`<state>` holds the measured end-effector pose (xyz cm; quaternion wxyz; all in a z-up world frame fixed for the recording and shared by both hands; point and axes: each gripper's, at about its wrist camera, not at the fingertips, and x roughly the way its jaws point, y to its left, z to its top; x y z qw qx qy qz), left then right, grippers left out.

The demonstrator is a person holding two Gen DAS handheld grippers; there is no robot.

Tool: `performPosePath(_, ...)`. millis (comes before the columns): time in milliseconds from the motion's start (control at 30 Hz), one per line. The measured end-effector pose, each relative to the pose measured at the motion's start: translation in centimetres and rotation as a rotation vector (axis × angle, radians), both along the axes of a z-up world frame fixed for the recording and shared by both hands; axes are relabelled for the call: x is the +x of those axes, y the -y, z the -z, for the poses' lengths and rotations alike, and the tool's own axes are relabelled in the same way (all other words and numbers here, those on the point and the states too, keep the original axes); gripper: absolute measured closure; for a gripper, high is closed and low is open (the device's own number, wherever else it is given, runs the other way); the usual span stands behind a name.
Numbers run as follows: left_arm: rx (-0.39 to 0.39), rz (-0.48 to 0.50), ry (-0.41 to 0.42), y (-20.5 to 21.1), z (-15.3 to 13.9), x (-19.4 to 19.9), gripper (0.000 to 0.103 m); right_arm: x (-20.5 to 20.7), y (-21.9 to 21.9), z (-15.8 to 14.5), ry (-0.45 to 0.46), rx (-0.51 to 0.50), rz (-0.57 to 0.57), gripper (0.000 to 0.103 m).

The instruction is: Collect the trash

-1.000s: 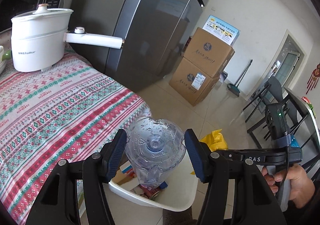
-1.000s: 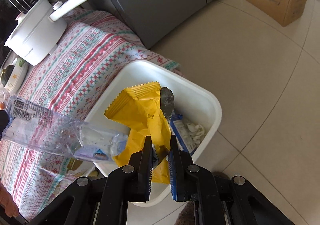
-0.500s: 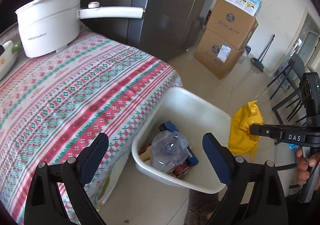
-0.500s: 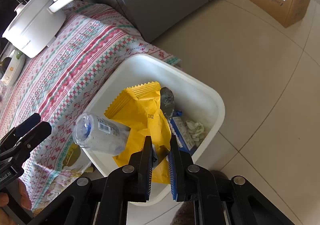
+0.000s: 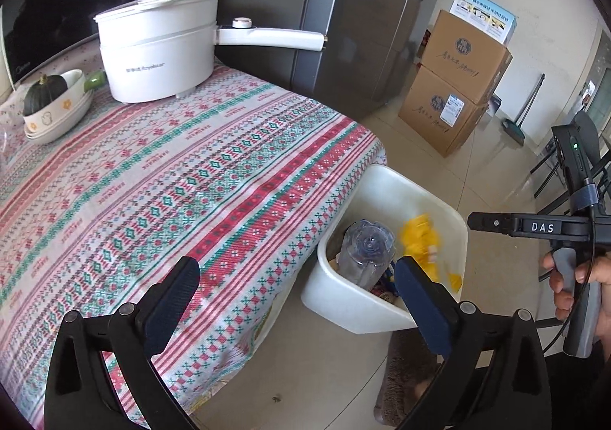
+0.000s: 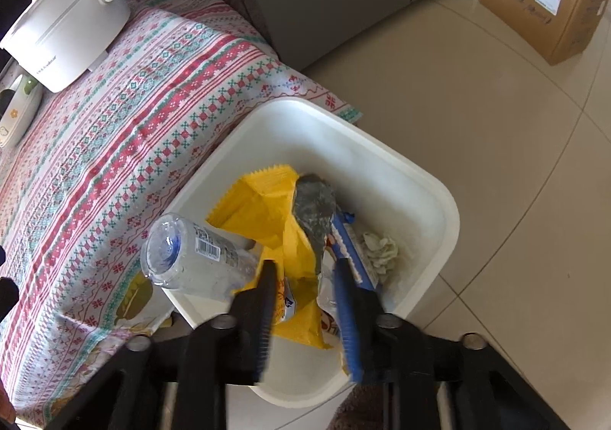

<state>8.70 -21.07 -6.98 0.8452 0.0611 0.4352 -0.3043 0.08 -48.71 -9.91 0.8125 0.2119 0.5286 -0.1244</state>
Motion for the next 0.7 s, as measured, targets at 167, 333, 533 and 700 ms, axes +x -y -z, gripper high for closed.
performPosePath(167, -0.007, -0.042, 0.018, -2.9, -1.3, -0.9, 0.0, 0.0, -2.0, -2.0, 0.063, -0.029, -0.016, 0.029)
performPosePath(333, -0.014, -0.088, 0.045, -5.7, -2.8, -2.6, 0.0, -0.7, -4.8, -4.0, 0.121, -0.093, -0.051, 0.026)
performPosePath(533, -0.018, -0.171, 0.035, -8.9, -3.5, -4.7, 0.0, -2.5, -9.1, -6.9, 0.23, -0.189, -0.125, 0.02)
performPosePath(700, 0.001, -0.262, 0.02, -11.1, -3.7, -6.9, 0.0, -4.5, -12.7, -8.6, 0.325, -0.235, -0.162, 0.016)
